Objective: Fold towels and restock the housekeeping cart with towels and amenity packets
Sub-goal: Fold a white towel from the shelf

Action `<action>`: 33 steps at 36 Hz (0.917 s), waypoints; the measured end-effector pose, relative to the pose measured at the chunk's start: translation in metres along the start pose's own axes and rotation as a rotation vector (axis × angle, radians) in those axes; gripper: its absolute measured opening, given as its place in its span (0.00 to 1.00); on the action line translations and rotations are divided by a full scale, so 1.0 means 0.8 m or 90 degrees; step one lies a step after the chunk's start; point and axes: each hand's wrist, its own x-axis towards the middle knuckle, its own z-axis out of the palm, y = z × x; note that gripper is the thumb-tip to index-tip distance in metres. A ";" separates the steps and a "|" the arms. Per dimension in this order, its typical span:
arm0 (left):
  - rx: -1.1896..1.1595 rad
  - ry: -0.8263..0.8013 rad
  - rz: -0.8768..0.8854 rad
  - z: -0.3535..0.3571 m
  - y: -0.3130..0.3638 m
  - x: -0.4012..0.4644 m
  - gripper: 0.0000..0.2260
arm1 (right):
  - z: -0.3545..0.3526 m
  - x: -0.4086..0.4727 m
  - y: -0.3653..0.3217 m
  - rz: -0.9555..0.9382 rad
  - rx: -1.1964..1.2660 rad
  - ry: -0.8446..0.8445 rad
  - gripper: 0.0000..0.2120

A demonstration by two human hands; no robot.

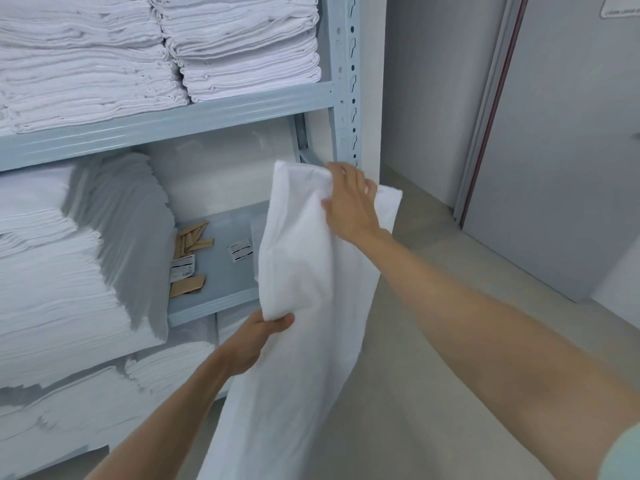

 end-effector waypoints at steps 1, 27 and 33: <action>-0.013 -0.003 -0.004 0.001 0.001 0.001 0.18 | 0.016 -0.016 0.009 0.043 0.034 0.009 0.31; -0.002 0.116 -0.104 -0.050 -0.005 0.001 0.12 | 0.129 -0.285 0.123 0.747 0.702 -0.780 0.25; -0.050 0.136 -0.084 -0.082 -0.010 -0.011 0.15 | 0.121 -0.273 0.136 0.703 0.987 -0.605 0.23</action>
